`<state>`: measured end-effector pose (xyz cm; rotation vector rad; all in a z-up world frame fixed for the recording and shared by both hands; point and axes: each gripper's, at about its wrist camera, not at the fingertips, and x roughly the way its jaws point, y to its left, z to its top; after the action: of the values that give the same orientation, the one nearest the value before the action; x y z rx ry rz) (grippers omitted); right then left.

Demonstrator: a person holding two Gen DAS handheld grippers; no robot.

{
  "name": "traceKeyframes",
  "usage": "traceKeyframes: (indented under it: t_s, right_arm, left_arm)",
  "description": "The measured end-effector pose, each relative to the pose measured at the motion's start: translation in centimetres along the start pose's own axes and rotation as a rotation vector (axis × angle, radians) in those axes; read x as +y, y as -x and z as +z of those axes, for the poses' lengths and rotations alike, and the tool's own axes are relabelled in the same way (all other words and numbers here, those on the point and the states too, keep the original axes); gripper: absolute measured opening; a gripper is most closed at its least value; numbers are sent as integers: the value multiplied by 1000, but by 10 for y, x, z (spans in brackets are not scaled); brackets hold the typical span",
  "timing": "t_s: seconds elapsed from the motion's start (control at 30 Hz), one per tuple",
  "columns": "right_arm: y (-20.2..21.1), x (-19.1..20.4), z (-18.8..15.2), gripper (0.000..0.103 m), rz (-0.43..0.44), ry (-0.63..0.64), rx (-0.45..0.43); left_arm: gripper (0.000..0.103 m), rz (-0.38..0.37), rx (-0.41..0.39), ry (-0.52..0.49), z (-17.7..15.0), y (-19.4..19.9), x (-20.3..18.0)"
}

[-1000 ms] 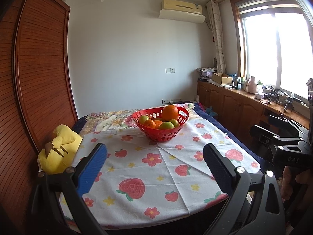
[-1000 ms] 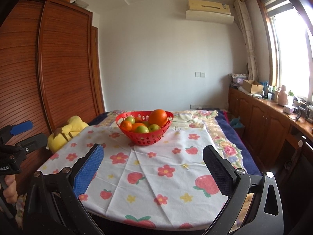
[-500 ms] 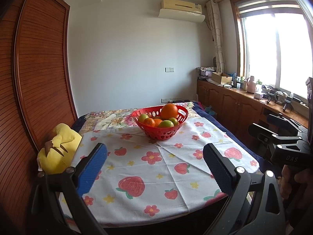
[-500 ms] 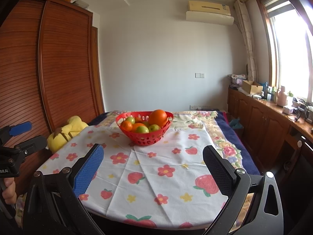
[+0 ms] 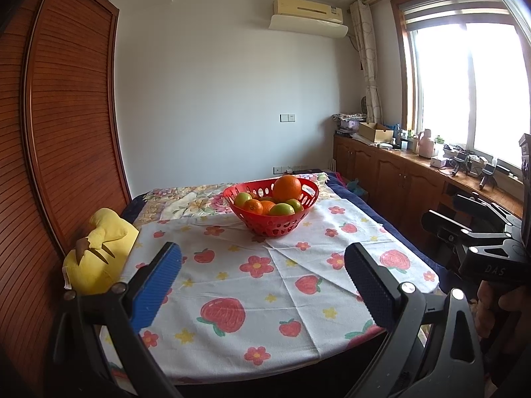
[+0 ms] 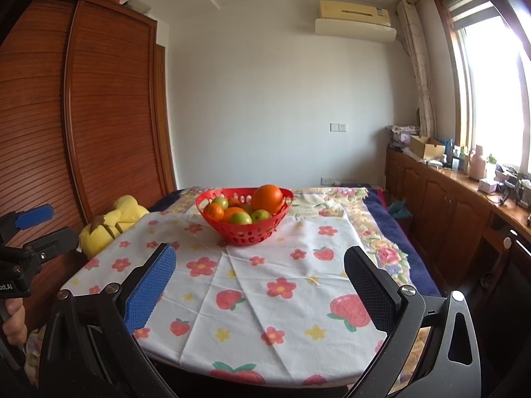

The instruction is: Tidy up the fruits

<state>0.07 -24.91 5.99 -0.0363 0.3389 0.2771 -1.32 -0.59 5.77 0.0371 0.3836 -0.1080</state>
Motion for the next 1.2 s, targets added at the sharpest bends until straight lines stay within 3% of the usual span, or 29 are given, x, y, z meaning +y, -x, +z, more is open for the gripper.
traceKeyframes:
  t_s: [1.2]
  right_arm:
    - [1, -1, -2, 103, 2, -1, 4]
  left_arm:
    - [99, 3, 2, 4, 0, 4, -2]
